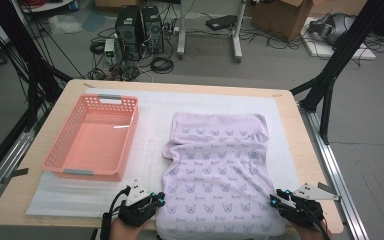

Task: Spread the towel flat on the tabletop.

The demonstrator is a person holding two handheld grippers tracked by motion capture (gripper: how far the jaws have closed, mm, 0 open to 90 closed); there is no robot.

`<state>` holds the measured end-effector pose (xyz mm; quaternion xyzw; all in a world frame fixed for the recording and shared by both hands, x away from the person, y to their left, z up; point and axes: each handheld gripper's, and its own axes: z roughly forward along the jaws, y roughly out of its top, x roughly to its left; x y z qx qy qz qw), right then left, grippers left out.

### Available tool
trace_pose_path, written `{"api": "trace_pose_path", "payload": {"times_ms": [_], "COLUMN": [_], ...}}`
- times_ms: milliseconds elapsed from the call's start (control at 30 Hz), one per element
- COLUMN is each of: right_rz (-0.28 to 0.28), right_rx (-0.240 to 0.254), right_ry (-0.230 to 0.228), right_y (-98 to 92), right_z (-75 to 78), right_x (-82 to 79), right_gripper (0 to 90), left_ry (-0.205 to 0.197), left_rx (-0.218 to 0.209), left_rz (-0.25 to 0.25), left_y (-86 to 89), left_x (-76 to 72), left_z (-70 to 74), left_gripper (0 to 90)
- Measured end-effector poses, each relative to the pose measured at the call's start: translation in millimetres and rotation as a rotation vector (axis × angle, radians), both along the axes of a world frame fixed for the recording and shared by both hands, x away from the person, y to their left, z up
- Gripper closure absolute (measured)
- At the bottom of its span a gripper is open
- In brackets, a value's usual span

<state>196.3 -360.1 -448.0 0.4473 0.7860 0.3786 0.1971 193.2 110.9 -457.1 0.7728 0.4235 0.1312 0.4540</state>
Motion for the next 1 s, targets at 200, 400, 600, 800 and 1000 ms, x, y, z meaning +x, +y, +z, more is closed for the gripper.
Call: {"api": "trace_pose_path", "payload": {"times_ms": [200, 400, 600, 800, 1000], "right_rz": [0.083, 0.081, 0.059, 0.017, 0.008], "right_rx": [0.018, -0.04, 0.039, 0.027, 0.024], "right_ry": [0.039, 0.055, 0.03, -0.005, -0.017], "right_y": [10.2, -7.8, -22.7, -14.0, -7.9], "right_z": [-0.6, 4.9, 4.9, 4.9, 4.4], "right_x": [-1.2, -28.0, -33.6, -19.9, -12.6], "right_gripper": [86.1, 86.6, 70.6, 64.9, 63.9], "left_ry": [0.004, -0.02, -0.001, -0.043, -0.016], "left_rx": [-0.023, -0.089, -0.106, -0.02, -0.002], "left_rz": [-0.026, 0.019, -0.005, -0.005, 0.016], "left_y": [19.6, 15.5, -1.4, -15.4, 5.6], "left_x": [-18.5, -12.3, 1.1, 0.7, -7.2], "left_z": [2.1, 1.2, -1.2, -5.3, 0.6], "left_gripper": [87.0, 57.7, 55.3, 82.7, 86.1]}}
